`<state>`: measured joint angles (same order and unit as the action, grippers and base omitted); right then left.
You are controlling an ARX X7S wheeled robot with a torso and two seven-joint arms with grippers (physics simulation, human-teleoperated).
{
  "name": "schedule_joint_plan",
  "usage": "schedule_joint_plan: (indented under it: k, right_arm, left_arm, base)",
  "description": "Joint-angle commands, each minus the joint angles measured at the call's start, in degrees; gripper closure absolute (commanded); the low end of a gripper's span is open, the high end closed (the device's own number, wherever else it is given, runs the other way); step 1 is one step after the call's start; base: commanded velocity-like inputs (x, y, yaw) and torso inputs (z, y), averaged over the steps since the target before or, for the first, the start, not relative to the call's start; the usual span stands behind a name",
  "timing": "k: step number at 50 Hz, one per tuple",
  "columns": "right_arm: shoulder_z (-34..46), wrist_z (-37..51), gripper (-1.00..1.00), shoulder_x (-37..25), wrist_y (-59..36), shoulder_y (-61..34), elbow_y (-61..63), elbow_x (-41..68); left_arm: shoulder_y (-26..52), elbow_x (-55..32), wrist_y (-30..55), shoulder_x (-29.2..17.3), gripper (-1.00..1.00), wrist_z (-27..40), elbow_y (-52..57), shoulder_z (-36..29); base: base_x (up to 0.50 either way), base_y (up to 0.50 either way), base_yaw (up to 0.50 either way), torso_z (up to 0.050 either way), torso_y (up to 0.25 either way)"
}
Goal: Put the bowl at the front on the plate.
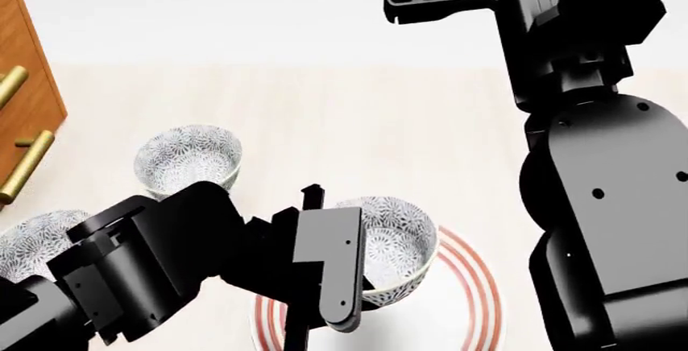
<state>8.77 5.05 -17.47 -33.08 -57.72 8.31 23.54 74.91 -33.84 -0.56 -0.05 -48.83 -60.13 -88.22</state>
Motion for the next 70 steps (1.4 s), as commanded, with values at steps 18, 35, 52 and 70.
schedule_joint_plan:
  k: [18,35,52,70]
  right_arm:
    - [-0.07,0.28,-1.00,-0.64,1.08,1.09,-0.31,0.31]
    - [0.53,0.53,-1.00,-0.70,1.49,1.27,-0.42,0.20]
    - [0.48,0.65,-1.00,-0.86,1.98,1.32,-0.79,0.45]
    - [0.94,0.85,-1.00,-1.12,2.49,1.30,-0.97,0.26]
  left_arm:
    - [-3.05,3.18,-1.60,0.04,1.00,2.34,-0.07,0.84]
    - [-4.82,3.26,-1.75,0.04,1.00,2.93,-0.29,0.89]
    - [-5.60,2.67,-1.90,0.04,1.00,3.19,-0.27,0.86]
    - [-5.17,-2.71,-0.62,0.04,-1.00,-1.44,0.85,1.40]
  base:
    - [0.00,0.00,0.00,0.000,0.000]
    - [0.00,0.00,0.00,0.000,0.001]
    - [0.00,0.00,0.00,0.000,0.000]
    - [0.00,0.00,0.00,0.000,0.000]
